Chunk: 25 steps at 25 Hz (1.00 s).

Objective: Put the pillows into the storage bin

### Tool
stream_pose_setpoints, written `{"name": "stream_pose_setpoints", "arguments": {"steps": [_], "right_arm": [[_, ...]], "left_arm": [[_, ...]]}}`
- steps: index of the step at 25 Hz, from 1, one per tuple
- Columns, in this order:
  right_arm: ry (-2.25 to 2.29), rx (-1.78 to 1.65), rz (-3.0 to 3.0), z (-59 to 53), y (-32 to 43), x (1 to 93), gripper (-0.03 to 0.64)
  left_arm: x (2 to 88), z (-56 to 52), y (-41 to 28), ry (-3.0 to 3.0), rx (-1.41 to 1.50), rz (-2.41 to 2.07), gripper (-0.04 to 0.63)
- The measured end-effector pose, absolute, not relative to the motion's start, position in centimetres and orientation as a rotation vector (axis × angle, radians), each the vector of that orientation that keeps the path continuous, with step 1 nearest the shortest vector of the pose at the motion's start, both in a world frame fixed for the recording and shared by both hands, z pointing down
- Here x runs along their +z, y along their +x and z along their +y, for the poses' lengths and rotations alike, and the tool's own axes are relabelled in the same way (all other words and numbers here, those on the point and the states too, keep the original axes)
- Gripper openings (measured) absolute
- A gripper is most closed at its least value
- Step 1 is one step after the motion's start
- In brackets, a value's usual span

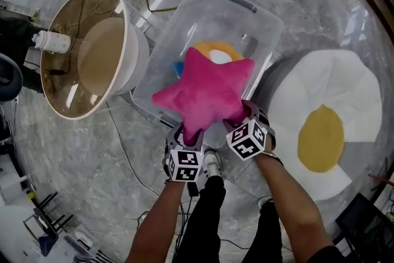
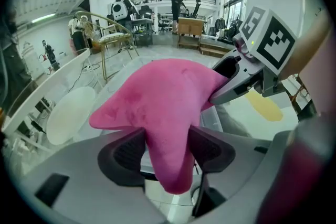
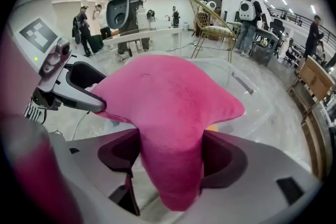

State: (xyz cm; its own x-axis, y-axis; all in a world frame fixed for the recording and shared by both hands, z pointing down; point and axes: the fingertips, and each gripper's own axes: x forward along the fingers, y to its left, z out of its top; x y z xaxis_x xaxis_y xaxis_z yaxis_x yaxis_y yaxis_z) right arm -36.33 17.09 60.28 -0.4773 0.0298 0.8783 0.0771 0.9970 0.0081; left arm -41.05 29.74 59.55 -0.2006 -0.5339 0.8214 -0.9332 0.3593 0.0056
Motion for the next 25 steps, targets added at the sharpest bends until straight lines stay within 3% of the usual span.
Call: {"name": "stream_pose_setpoints", "arguments": {"steps": [4,9,15,21,25], "right_arm": [[-0.064,-0.14,-2.045,17.6,-36.6,60.8,0.455],[-0.008,-0.034,-2.122,17.6,-35.0,57.3,0.468],[0.082,0.039,-2.24,17.4,-31.0,49.2,0.448],[0.235,0.171,-2.393,14.3,-27.6,38.7,0.379],[0.317,0.128,-2.471,13.0,-24.2,30.2,0.341]], "left_arm": [[60.7,31.1,-41.2,1.287,0.776,-1.838,0.309],[58.3,31.4,-41.9,1.235,0.688,-1.906,0.31],[51.6,30.2,-40.7,1.258,0.643,-2.001,0.31],[41.4,26.8,-37.7,1.319,0.585,-2.088,0.307],[33.4,25.6,-33.7,1.35,0.526,-2.136,0.261]]}}
